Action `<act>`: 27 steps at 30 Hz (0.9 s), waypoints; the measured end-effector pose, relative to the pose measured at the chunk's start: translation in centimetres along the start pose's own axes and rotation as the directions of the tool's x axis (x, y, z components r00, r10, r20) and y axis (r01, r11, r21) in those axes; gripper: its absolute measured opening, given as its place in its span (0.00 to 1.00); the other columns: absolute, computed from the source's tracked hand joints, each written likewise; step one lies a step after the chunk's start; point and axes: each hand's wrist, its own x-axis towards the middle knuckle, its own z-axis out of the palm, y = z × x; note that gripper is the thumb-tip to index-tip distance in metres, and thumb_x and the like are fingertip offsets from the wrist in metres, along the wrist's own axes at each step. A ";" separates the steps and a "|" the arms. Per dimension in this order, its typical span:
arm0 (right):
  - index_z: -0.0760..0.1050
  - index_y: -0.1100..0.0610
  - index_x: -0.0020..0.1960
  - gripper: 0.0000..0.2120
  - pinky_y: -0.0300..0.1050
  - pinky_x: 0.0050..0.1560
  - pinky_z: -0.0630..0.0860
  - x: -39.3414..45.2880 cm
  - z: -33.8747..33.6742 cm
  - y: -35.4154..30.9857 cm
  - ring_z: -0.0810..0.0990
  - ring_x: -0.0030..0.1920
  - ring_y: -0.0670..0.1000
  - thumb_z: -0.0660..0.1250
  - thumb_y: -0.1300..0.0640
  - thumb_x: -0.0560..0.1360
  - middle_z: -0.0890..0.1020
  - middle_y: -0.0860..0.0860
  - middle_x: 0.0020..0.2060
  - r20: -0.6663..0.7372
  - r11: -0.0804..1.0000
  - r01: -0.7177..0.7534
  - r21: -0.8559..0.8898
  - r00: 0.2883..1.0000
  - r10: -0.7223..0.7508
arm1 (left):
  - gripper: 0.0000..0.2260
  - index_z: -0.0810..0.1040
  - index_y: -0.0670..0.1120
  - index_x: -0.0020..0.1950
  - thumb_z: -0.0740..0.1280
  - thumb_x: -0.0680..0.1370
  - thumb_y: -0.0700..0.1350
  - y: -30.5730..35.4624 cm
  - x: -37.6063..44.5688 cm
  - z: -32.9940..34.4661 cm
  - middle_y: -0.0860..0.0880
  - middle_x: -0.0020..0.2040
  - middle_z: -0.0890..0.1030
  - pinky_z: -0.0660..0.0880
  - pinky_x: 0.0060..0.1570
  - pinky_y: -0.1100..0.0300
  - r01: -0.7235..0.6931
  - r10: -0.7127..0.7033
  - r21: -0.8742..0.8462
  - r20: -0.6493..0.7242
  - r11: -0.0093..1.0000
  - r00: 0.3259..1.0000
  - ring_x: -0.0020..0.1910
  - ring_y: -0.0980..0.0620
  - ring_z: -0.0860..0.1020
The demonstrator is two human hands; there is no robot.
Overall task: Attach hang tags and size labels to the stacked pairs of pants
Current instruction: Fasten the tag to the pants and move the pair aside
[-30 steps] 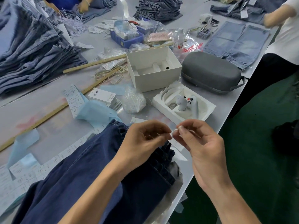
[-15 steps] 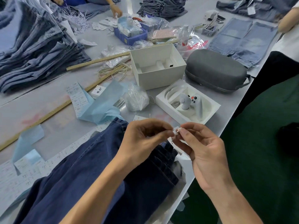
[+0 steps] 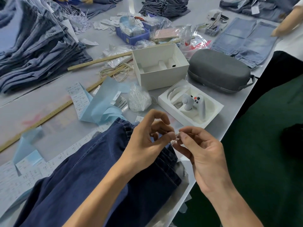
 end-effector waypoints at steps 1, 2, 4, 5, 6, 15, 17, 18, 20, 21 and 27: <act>0.86 0.55 0.45 0.05 0.46 0.50 0.83 0.0 0.0 0.0 0.85 0.43 0.52 0.74 0.58 0.69 0.85 0.56 0.40 -0.014 1.000 -0.002 0.007 1.000 0.002 | 0.14 0.72 0.54 0.55 0.73 0.79 0.40 0.0 0.0 -0.1 0.48 0.46 0.85 0.76 0.43 0.57 0.000 0.000 0.000 0.001 1.000 1.000 0.44 0.48 0.83; 0.86 0.55 0.44 0.05 0.45 0.50 0.83 0.1 0.1 0.0 0.85 0.42 0.52 0.73 0.58 0.69 0.85 0.56 0.39 -0.028 1.000 -0.002 0.012 1.000 0.003 | 0.14 0.72 0.54 0.55 0.73 0.79 0.40 0.0 0.0 -0.1 0.48 0.46 0.85 0.76 0.43 0.56 0.000 0.000 -0.001 0.003 1.000 1.000 0.44 0.47 0.83; 0.86 0.55 0.44 0.05 0.44 0.49 0.83 0.1 0.2 -0.1 0.85 0.42 0.51 0.73 0.58 0.69 0.85 0.56 0.39 -0.040 1.000 -0.002 0.013 0.999 0.002 | 0.13 0.72 0.54 0.55 0.73 0.79 0.41 -0.1 0.0 -0.1 0.48 0.46 0.85 0.76 0.43 0.52 -0.001 0.001 0.002 0.016 1.000 1.000 0.44 0.46 0.83; 0.86 0.54 0.44 0.05 0.43 0.49 0.83 0.1 0.2 -0.2 0.86 0.43 0.52 0.74 0.57 0.69 0.85 0.55 0.40 -0.032 1.000 0.000 0.003 0.999 0.000 | 0.13 0.71 0.54 0.55 0.73 0.79 0.41 -0.1 -0.1 -0.1 0.48 0.46 0.85 0.76 0.43 0.51 -0.002 0.002 0.007 0.025 1.000 1.000 0.44 0.46 0.83; 0.86 0.54 0.45 0.05 0.42 0.49 0.83 0.1 0.3 -0.2 0.86 0.44 0.52 0.74 0.57 0.69 0.86 0.55 0.41 -0.022 1.000 0.002 -0.011 1.000 -0.002 | 0.13 0.71 0.54 0.55 0.73 0.79 0.41 -0.1 -0.1 -0.1 0.48 0.46 0.85 0.76 0.43 0.52 -0.005 0.005 0.011 0.031 1.000 1.000 0.44 0.46 0.83; 0.85 0.54 0.44 0.04 0.42 0.48 0.83 -0.1 0.5 -0.2 0.86 0.44 0.52 0.73 0.58 0.70 0.85 0.55 0.41 -0.029 1.000 -0.001 -0.008 1.000 0.001 | 0.13 0.72 0.53 0.55 0.73 0.79 0.40 -0.3 -0.1 0.0 0.48 0.46 0.84 0.76 0.44 0.53 0.020 -0.019 -0.008 0.012 1.000 1.000 0.44 0.47 0.82; 0.85 0.54 0.44 0.04 0.42 0.48 0.82 -0.1 0.6 -0.1 0.86 0.43 0.52 0.73 0.58 0.70 0.85 0.55 0.40 -0.035 1.000 -0.003 -0.010 0.999 0.003 | 0.13 0.71 0.53 0.55 0.73 0.79 0.40 -0.4 -0.1 -0.1 0.48 0.45 0.84 0.76 0.44 0.52 0.026 -0.025 -0.003 0.025 1.000 0.999 0.43 0.48 0.82; 0.85 0.54 0.44 0.04 0.41 0.48 0.82 -0.1 0.7 -0.1 0.86 0.43 0.52 0.73 0.58 0.70 0.85 0.55 0.40 -0.035 1.000 -0.005 -0.010 0.999 0.005 | 0.13 0.71 0.52 0.56 0.73 0.79 0.41 -0.4 -0.1 -0.1 0.48 0.45 0.84 0.76 0.44 0.50 0.027 -0.027 -0.001 0.027 1.000 0.999 0.43 0.48 0.82; 0.85 0.54 0.44 0.05 0.41 0.48 0.82 -0.1 0.9 0.0 0.86 0.43 0.53 0.73 0.57 0.69 0.85 0.56 0.41 -0.037 1.000 -0.007 -0.009 0.999 0.006 | 0.13 0.72 0.52 0.56 0.73 0.79 0.41 -0.4 -0.2 -0.2 0.48 0.45 0.85 0.77 0.45 0.46 0.028 -0.028 -0.001 0.026 1.000 0.999 0.44 0.46 0.82; 0.85 0.54 0.44 0.05 0.40 0.47 0.82 -0.2 0.9 0.1 0.85 0.43 0.53 0.73 0.57 0.69 0.85 0.56 0.40 -0.040 1.000 -0.004 -0.014 0.999 0.003 | 0.12 0.72 0.51 0.56 0.73 0.79 0.41 -0.5 -0.2 -0.2 0.48 0.45 0.85 0.77 0.46 0.44 0.028 -0.028 -0.004 0.022 1.000 0.999 0.44 0.44 0.82; 0.85 0.54 0.45 0.07 0.40 0.48 0.82 -0.1 0.8 0.4 0.86 0.44 0.55 0.73 0.56 0.68 0.86 0.57 0.42 -0.041 0.997 0.007 -0.075 0.999 -0.010 | 0.11 0.73 0.48 0.55 0.73 0.79 0.39 -0.6 -0.4 0.0 0.46 0.44 0.84 0.76 0.46 0.35 0.004 -0.004 0.034 -0.010 0.999 1.000 0.43 0.42 0.83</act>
